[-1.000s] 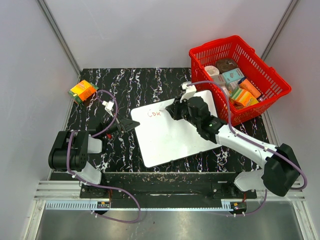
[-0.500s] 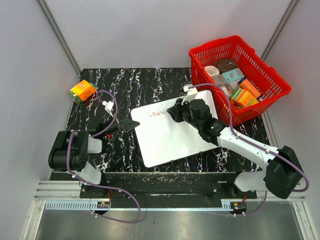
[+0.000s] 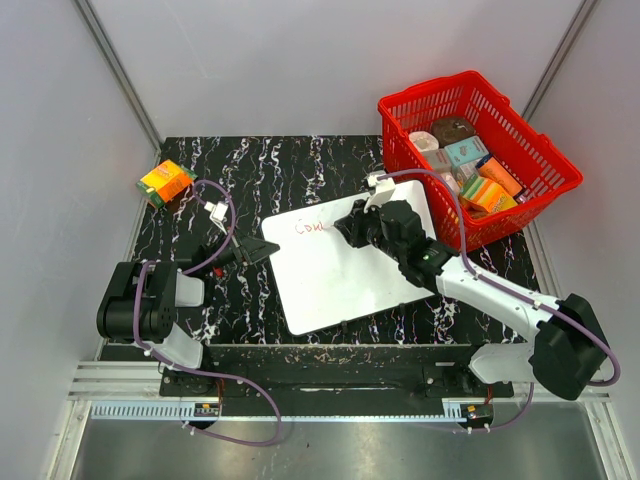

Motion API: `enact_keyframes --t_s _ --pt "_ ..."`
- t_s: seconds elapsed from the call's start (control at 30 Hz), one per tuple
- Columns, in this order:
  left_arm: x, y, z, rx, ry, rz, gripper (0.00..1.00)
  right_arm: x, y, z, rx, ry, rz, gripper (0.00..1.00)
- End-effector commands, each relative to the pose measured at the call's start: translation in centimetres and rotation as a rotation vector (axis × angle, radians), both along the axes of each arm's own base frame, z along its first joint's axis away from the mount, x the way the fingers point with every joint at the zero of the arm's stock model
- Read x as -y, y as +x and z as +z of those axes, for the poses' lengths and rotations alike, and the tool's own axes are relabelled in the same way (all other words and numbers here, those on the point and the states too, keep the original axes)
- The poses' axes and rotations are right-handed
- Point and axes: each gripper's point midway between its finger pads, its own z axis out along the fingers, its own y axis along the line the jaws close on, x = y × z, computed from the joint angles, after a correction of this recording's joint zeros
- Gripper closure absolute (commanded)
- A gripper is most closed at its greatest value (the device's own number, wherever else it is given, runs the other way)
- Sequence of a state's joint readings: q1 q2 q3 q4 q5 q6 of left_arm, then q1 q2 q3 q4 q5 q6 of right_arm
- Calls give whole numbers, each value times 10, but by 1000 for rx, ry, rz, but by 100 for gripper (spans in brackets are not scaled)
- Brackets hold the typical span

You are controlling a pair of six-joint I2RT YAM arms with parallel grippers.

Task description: Write a sentence on the whiteboard

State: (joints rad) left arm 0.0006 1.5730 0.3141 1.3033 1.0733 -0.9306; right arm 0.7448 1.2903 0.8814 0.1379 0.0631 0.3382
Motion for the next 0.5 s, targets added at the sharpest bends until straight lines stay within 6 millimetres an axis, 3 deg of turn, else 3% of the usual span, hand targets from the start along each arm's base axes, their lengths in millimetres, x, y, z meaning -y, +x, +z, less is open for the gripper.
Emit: enact_keyframes --t_s 0.0,0.47 --pt "8 -5 24 294 44 -73 100 6 6 4 17 -4 -34 100" --pt "9 -6 25 297 44 -76 100 3 21 15 44 12 -76 100"
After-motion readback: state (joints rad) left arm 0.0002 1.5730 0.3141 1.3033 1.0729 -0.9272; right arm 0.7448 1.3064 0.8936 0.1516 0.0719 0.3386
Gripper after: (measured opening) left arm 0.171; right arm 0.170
